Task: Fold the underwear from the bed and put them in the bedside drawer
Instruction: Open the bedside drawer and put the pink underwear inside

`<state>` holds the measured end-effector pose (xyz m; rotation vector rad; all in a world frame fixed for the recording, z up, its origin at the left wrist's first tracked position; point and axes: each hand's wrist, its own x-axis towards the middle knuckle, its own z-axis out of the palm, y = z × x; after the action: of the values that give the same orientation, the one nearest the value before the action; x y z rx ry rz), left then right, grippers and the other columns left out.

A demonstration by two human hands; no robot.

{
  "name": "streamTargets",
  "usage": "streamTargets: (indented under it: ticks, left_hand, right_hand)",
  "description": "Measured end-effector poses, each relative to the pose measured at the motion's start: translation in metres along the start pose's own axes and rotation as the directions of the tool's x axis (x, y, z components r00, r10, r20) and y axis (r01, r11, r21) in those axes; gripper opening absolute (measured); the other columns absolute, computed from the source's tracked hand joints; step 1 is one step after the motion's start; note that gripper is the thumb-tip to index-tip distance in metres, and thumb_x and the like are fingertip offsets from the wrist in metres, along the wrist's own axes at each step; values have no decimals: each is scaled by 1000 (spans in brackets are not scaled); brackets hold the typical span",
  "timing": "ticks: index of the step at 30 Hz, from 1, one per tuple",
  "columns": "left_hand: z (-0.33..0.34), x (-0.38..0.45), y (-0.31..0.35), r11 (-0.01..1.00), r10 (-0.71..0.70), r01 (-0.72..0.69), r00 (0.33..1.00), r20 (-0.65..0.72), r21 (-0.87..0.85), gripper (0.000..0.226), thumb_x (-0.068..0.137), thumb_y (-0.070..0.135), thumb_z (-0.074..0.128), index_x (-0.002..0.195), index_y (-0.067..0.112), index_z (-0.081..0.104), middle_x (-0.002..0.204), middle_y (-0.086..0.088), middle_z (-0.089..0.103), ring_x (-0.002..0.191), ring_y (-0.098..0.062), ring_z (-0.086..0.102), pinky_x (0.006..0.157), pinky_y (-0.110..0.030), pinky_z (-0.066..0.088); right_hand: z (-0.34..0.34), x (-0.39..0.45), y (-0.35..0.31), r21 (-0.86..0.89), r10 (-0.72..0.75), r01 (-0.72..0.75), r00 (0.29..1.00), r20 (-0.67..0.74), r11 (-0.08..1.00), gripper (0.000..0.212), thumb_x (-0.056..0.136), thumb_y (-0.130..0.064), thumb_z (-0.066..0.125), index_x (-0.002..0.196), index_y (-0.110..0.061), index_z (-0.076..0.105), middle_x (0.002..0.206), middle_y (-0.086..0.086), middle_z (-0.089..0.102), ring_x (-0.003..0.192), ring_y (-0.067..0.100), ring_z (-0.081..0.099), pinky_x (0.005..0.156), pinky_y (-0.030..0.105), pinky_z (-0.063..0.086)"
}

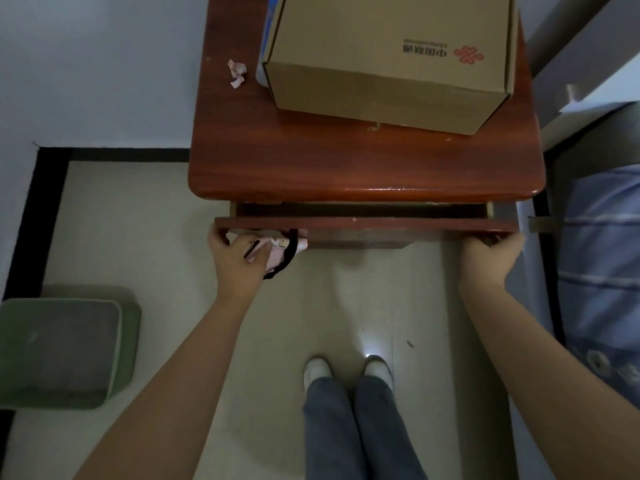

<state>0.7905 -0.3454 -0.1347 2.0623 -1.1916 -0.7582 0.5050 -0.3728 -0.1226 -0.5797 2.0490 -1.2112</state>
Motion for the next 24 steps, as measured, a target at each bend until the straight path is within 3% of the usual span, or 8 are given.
streamTargets:
  ticks: [3, 7, 9, 11, 15, 17, 20, 24]
  left_hand:
    - [-17, -37, -16, 996, -57, 50, 993, 106, 74, 11, 77, -10, 63, 87, -9, 66, 127, -33, 37, 115, -37, 46, 99, -23, 33]
    - [-31, -49, -17, 985, -71, 19, 953, 294, 174, 10, 81, -9, 60, 88, -12, 65, 117, -37, 51, 118, -40, 47, 107, -27, 26]
    - [-35, -53, -7, 979, -97, 52, 969, 227, 196, 12, 82, -3, 60, 89, -10, 67, 122, -34, 47, 116, -36, 48, 97, -17, 31]
    - [-46, -61, 12, 986, -33, 18, 996, 87, 166, 14, 81, 1, 62, 91, -7, 67, 115, -28, 50, 105, -31, 51, 83, -5, 32]
    - [-51, -54, 45, 1000, 25, -25, 1000, 2, -7, 20, 87, 12, 47, 101, 4, 59, 91, -1, 55, 78, -1, 50, 65, 7, 36]
    - [-34, -30, 55, 984, -139, 139, 990, 14, -112, 23, 93, 9, 41, 110, 5, 55, 100, -7, 58, 84, -10, 54, 72, -2, 43]
    - [0, 7, 52, 902, -416, 426, 901, 122, -73, 31, 95, 6, 35, 121, -2, 49, 126, -24, 55, 113, -34, 52, 96, -39, 44]
    - [23, 40, 44, 886, -459, 447, 882, 106, 119, 32, 95, 7, 34, 120, -4, 49, 130, -25, 53, 117, -38, 50, 97, -39, 42]
  right_hand:
    - [-27, -22, 19, -84, 99, -97, 995, 16, 992, 29, 78, 4, 50, 95, -17, 39, 90, 0, 50, 72, 1, 47, 60, 12, 41]
    - [-31, -38, 24, -228, 137, -129, 990, 22, 965, 33, 77, 6, 51, 103, -12, 41, 102, 7, 49, 94, 21, 50, 86, 34, 44]
    - [-32, -43, 26, -451, -46, 43, 999, 4, 892, 46, 72, 7, 54, 116, -3, 41, 128, 18, 45, 118, 32, 43, 105, 46, 36]
    - [-33, -54, 29, -696, -261, 323, 945, 198, 641, 55, 70, 7, 56, 122, 1, 40, 140, 25, 36, 133, 39, 28, 113, 52, 16]
    - [-10, -83, 27, -595, -230, 726, 680, 696, 345, 42, 76, -10, 65, 116, -4, 53, 126, 19, 56, 127, 34, 42, 112, 52, 4]
    - [6, -87, 22, -535, -217, 779, 613, 760, 327, 36, 79, -13, 62, 114, -4, 56, 118, 17, 63, 119, 32, 51, 114, 53, 8]
    - [20, -85, 16, -504, -175, 802, 573, 800, 322, 29, 83, -12, 56, 112, -7, 58, 115, 14, 65, 114, 30, 54, 115, 49, 13]
    - [21, -82, 16, -444, -247, 838, 525, 814, 317, 27, 74, -1, 65, 101, -4, 65, 99, 17, 71, 95, 33, 64, 103, 53, 35]
